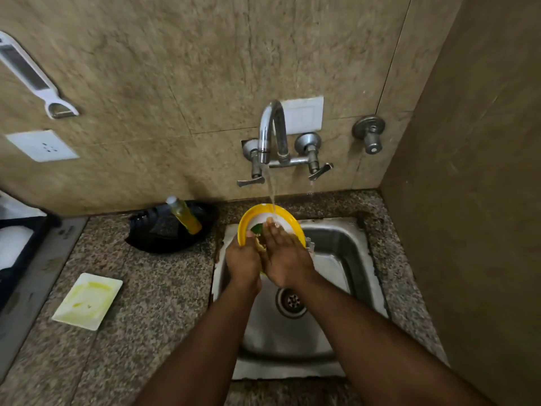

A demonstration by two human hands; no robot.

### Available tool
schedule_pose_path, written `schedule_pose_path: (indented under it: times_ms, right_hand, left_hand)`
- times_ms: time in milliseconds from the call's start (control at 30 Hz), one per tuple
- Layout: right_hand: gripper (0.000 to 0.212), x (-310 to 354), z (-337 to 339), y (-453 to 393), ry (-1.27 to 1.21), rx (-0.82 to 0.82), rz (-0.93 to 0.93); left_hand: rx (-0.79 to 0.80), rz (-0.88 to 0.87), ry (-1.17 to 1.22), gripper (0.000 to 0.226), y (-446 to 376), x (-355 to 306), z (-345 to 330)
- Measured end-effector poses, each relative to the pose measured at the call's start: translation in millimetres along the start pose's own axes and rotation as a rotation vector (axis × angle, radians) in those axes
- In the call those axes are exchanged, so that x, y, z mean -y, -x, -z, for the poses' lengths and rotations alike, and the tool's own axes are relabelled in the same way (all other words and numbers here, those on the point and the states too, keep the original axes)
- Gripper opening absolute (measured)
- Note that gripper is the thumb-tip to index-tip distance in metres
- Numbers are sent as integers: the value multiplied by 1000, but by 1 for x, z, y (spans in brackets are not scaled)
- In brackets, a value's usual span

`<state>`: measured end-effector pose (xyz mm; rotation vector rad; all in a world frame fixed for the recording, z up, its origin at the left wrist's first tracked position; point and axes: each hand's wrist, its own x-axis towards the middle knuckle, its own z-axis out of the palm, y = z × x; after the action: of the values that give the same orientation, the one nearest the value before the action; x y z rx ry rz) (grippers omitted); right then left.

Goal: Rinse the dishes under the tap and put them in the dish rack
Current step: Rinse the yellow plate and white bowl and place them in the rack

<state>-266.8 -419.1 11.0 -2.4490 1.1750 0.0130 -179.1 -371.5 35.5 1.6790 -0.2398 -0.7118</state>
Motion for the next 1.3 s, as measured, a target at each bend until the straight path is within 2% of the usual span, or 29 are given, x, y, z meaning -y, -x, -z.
schedule_pose_path:
  times_ms: [67,167,233,333,400,467,500,567,667,800,933,967,1133,1233,1300]
  right_hand:
    - [86,2,0,3,78,6,-70]
    - [68,5,-6,19,137,-32,-47]
    - [60,8,-8,33,-9,-115,60]
    - [43,15,-8,46,-440,-191,170]
    - [58,8,-9,53,-538,-190,195]
    - [69,-11,-13,54,-400,-177,309]
    - [72,-24,-13,51,-239,-142,355]
    - [75,-48,-4,39,142,-58,328]
    - [80,-65,10,19,367,-66,265]
    - [78,-44,-4,16,330,-148,216]
    - [72,-11,-27,42,185,-70,195]
    - [70,-8,-28,49,210,2,167]
    - [64,-6,-23,34,458,85,20]
    - [78,-16,-20,29,653,71,107]
    - [84,-32,-15,25,639,6,218]
  left_hand:
    - [-38,-72,12,23,-1,-7,-2]
    - [-69,-170,-89,23,-6,-16,2]
    - [-69,-228,-117,19,-7,-21,5]
    - [-93,-269,-173,20,-8,-21,6]
    - [-104,-267,-176,28,-7,-23,5]
    - [-94,-239,-147,43,-4,-26,6]
    - [-93,-202,-150,47,-4,-26,8]
    - [-89,-128,-183,48,-6,-21,10]
    - [-73,-100,-261,47,-7,-17,10]
    - [-106,-102,-245,38,2,-25,3]
    - [-173,-81,-234,38,1,-25,4]
    - [-178,-64,-242,39,2,-22,6]
    - [-19,-53,-356,40,20,-12,6]
    - [112,-8,-487,38,9,-29,11]
    - [171,47,-493,42,-7,-35,22]
